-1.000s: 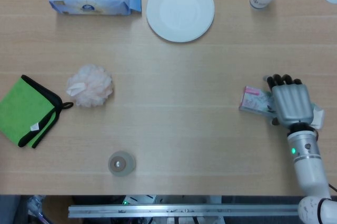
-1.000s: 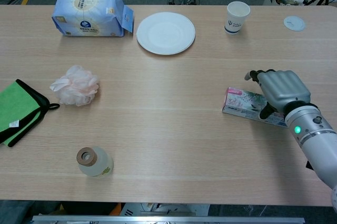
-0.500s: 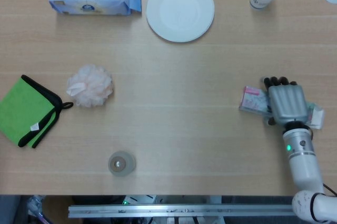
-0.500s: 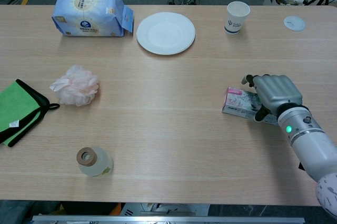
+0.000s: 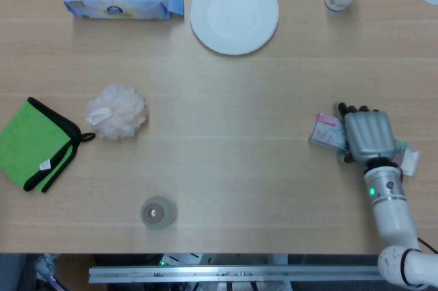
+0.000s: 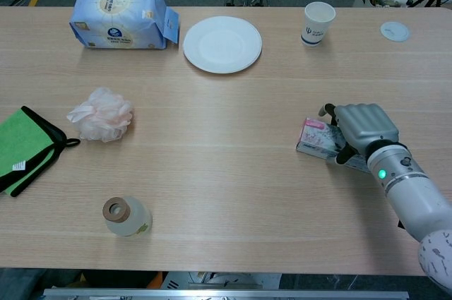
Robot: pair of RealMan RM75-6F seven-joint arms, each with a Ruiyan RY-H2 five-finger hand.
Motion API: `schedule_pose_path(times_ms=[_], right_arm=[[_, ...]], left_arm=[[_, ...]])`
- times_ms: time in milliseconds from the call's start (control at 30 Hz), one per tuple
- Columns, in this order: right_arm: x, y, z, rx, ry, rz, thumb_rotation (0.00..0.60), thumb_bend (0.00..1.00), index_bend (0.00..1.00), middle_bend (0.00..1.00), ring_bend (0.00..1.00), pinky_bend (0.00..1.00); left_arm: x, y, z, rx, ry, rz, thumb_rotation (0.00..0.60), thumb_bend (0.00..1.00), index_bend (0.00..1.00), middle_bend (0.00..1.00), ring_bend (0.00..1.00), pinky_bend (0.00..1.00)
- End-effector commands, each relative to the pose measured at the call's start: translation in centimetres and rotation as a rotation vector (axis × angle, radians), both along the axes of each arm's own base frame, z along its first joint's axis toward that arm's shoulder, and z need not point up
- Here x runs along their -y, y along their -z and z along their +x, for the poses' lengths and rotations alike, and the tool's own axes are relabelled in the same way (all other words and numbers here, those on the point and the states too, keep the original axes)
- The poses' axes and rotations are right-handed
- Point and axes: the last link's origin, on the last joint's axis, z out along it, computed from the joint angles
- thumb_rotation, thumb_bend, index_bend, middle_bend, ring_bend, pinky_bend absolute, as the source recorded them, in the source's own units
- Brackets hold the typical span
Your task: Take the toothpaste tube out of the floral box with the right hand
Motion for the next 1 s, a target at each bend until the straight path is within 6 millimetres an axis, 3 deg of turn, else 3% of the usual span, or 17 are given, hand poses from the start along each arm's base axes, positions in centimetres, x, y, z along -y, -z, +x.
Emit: schedule_pose_path(times_ms=[33, 500, 1000], right_arm=[[0.0, 0.0, 0.0, 0.001, 0.0, 0.001, 0.6, 0.13, 0.34, 0.42, 0.37, 0.48], [0.3, -0.4, 0.4, 0.07, -0.011, -0.016, 0.6, 0.19, 0.41, 0.47, 0.43, 0.53], [2.9, -1.0, 1.9, 0.177, -0.064, -0.114, 0.6, 0.21, 0.41, 0.47, 0.43, 0.53]], left_arm=[[0.0, 0.0, 0.0, -0.001, 0.0, 0.0, 0.6, 0.01, 0.42, 0.38, 0.34, 0.57], [-0.1, 0.0, 0.2, -0.004, 0.006, -0.002, 0.6, 0.01, 0.42, 0.38, 0.34, 0.57], [-0.2, 0.0, 0.3, -0.004, 0.009, -0.002, 0.6, 0.01, 0.42, 0.38, 0.34, 0.57]])
